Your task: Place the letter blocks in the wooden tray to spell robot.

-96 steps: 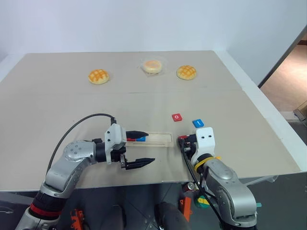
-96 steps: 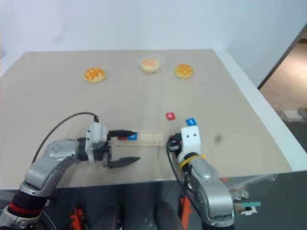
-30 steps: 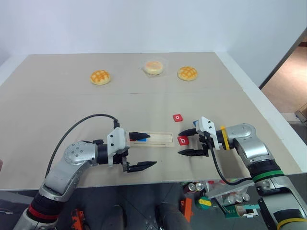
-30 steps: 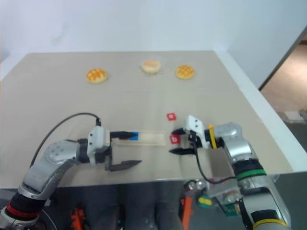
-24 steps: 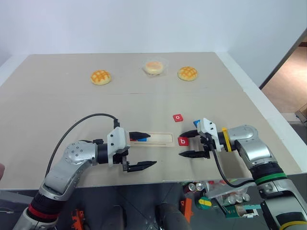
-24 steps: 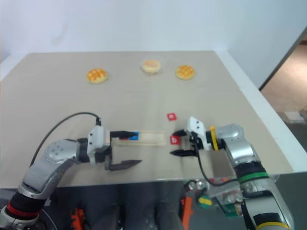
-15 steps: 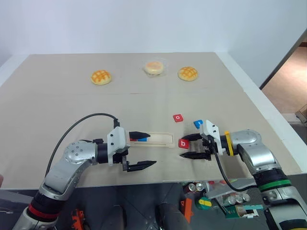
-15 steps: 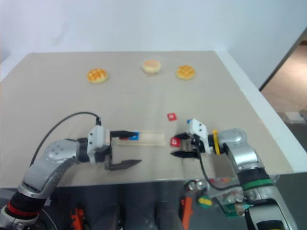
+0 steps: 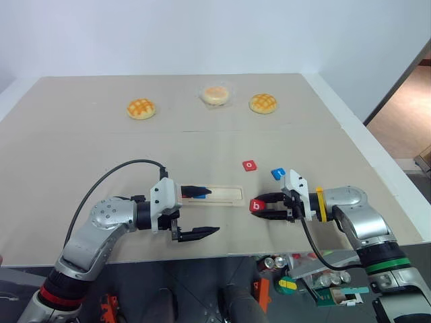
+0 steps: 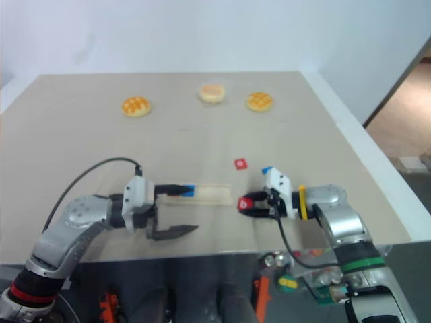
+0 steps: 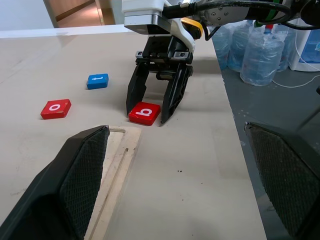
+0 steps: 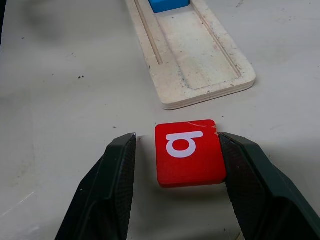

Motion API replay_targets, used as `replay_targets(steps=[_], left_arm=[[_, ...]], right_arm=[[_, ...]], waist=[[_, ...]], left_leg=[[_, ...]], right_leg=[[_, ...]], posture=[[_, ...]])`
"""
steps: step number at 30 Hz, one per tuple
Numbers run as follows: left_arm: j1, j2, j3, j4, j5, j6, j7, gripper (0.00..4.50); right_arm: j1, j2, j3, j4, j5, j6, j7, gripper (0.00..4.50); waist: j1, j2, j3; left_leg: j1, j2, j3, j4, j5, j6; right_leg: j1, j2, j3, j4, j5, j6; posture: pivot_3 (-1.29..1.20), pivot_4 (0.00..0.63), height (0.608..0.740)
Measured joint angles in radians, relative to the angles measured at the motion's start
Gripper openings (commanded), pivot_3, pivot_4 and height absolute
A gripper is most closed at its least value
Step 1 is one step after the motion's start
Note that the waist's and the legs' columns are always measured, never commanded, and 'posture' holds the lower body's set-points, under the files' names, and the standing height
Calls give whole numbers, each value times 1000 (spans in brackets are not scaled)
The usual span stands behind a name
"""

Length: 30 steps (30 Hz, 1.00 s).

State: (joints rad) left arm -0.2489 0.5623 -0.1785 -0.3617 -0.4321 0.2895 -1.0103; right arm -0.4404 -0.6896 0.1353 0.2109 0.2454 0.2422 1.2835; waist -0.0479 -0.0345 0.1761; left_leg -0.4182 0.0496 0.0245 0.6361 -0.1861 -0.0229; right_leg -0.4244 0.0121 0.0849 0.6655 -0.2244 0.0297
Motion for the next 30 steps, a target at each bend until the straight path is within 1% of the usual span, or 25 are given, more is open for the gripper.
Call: replay_targets(steps=[2, 11, 15, 20, 23, 26, 28, 30], left_arm=[[0, 0, 0, 1, 1, 0, 2, 4500], [0, -3, 0, 16, 7, -7, 10, 4500], [1, -15, 5, 20, 10, -7, 39, 4500], [28, -35, 64, 22, 0, 2, 105, 4500], [69, -36, 103, 25, -3, 3, 139, 4500], [103, -36, 139, 31, -5, 3, 160, 4500], [124, -35, 159, 33, -11, 2, 162, 4500], [135, -34, 168, 33, -14, 2, 161, 4500]], right_arm=[[4, -1, -6, -3, 5, 8, -1, 1256], [53, 0, -30, -60, 16, 23, -62, 1256], [47, 0, -37, -88, 16, 35, -96, 1256], [-103, -4, -67, -152, 52, 152, -124, 1256], [-181, 3, -24, -197, 52, 193, -108, 1256], [-209, 58, 65, -192, 22, 196, -100, 1256], [-232, 107, 143, -150, -13, 181, -89, 1256], [-255, 127, 175, -108, -37, 160, -86, 1256]], waist=[[0, 0, 0], [0, 0, 0], [0, 0, 0], [-4, 1, 1], [-1, 1, 0], [-1, 0, 0], [0, 1, 1], [0, 1, 0]], left_leg=[[0, 0, 0, 0, 0, 0], [0, 0, 0, 0, 0, 0], [0, 0, 0, 0, 0, 0], [0, 1, 1, 0, 0, 0], [0, 1, -1, -1, 0, 0], [-1, 1, -1, -2, 0, 0], [-3, 1, -1, -2, 0, 0], [-3, 0, 0, -1, 0, 0]], right_leg=[[0, 0, 0, 0, 0, 0], [0, 0, 0, 0, 0, 0], [0, 0, 0, 0, 0, 0], [-1, 0, 1, 0, 1, 0], [-1, 1, -1, 0, 1, 1], [-2, 1, -1, 0, 0, 1], [-3, 0, -1, 0, 1, 2], [-3, 0, -1, 0, 1, 2]], posture=[[0, 150, 739], [0, 150, 739], [0, 150, 739], [0, 150, 739], [0, 150, 739], [0, 150, 739], [0, 150, 739], [0, 150, 739]])
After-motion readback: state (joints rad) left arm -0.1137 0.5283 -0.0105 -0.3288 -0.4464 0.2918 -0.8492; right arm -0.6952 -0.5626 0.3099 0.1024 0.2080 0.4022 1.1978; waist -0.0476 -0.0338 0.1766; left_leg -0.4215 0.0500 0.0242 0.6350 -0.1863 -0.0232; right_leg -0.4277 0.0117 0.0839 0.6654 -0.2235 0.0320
